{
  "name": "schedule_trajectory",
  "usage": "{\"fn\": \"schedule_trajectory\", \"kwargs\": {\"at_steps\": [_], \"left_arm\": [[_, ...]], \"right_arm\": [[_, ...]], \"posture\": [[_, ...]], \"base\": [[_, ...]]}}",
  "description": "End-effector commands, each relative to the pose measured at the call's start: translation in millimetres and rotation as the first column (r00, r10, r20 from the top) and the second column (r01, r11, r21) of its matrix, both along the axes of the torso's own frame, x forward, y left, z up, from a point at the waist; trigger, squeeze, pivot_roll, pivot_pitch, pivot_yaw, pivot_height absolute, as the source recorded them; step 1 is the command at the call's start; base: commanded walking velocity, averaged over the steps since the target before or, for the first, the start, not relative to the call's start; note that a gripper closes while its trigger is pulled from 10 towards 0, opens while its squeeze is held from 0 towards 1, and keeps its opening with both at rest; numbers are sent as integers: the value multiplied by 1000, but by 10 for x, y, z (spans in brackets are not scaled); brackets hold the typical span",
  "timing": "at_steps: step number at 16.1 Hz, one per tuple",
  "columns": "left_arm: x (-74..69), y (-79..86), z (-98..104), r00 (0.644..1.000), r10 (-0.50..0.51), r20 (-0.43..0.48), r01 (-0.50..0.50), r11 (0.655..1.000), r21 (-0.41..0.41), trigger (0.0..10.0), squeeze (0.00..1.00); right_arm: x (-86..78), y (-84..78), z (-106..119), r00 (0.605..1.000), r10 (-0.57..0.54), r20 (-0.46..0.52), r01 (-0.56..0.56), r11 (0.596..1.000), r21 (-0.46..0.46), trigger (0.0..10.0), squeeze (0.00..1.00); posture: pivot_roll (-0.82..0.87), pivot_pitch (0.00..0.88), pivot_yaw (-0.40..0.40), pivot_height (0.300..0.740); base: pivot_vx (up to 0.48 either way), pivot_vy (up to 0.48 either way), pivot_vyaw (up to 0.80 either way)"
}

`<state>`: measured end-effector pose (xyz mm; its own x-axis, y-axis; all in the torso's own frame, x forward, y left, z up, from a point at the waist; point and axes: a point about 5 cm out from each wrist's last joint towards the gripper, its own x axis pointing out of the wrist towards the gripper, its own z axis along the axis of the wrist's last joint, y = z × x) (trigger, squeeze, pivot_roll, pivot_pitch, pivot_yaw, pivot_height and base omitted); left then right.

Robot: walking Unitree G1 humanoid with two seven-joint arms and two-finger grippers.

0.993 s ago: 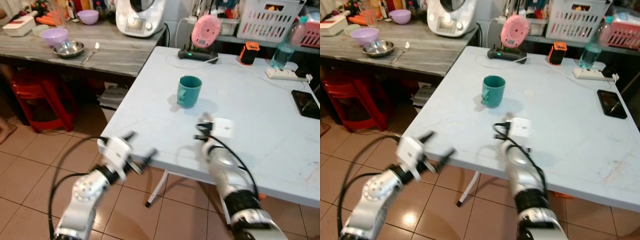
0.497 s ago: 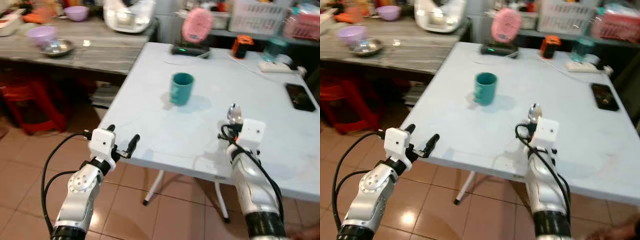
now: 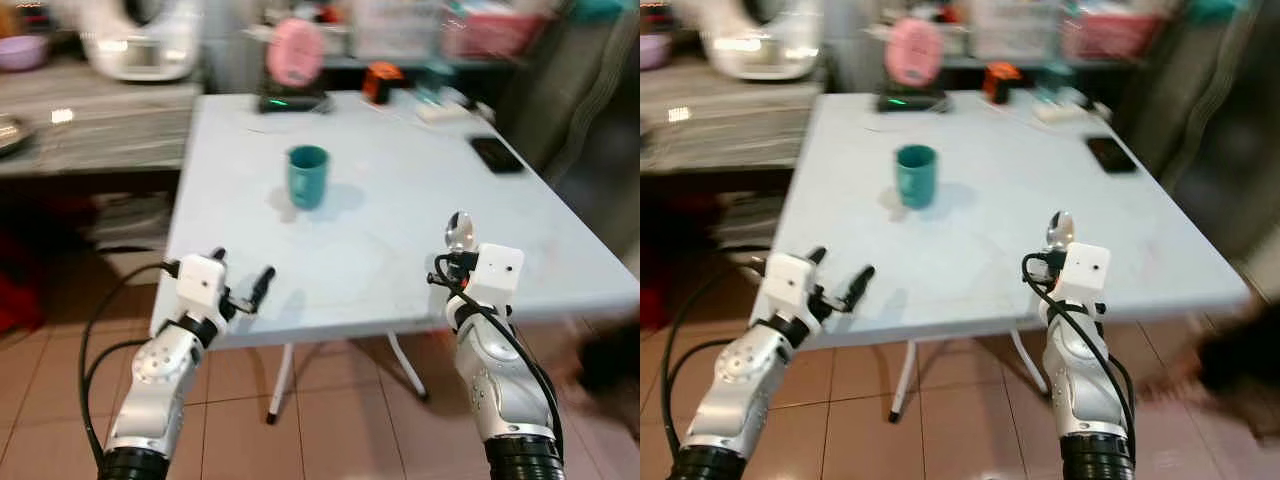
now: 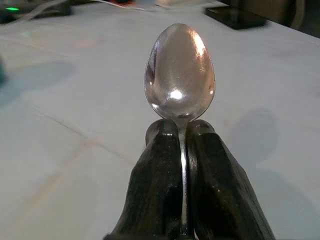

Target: Setting the table

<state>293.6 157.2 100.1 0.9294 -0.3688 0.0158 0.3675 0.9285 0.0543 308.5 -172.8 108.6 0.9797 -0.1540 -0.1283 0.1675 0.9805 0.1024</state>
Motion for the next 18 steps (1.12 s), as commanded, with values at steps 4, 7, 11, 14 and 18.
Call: {"fn": "schedule_trajectory", "kwargs": {"at_steps": [4, 7, 11, 14, 18], "left_arm": [[9, -59, 6, 1000, -14, 6, 14, 1000, -2, 10000, 0], [22, -61, 16, 1000, -10, 13, 10, 1000, -1, 10000, 0], [23, -51, 21, 1000, -1, 18, 1, 1000, 4, 10000, 0], [27, -43, 18, 1000, 6, 21, -6, 1000, 6, 10000, 0], [30, -41, 20, 1000, 9, 24, -9, 1000, 8, 10000, 0]], "right_arm": [[1, -23, 87, 999, 13, 37, -13, 1000, -13, 10000, 0], [-1, -7, 120, 998, 29, 54, -28, 999, -26, 10000, 0], [1, 0, 126, 998, 30, 58, -29, 999, -24, 10000, 0], [16, 13, 130, 998, 34, 62, -32, 999, -25, 10000, 0], [28, 17, 139, 997, 36, 66, -34, 999, -27, 10000, 0]], "posture": [[-11, 41, -15, 740], [-11, 41, -15, 740], [-11, 41, -15, 740], [-2, 34, -18, 740], [0, 31, -20, 740]], "base": [[0, 418, 0], [0, 435, 533], [0, 435, 800], [0, 440, 698], [0, 443, 100]]}}
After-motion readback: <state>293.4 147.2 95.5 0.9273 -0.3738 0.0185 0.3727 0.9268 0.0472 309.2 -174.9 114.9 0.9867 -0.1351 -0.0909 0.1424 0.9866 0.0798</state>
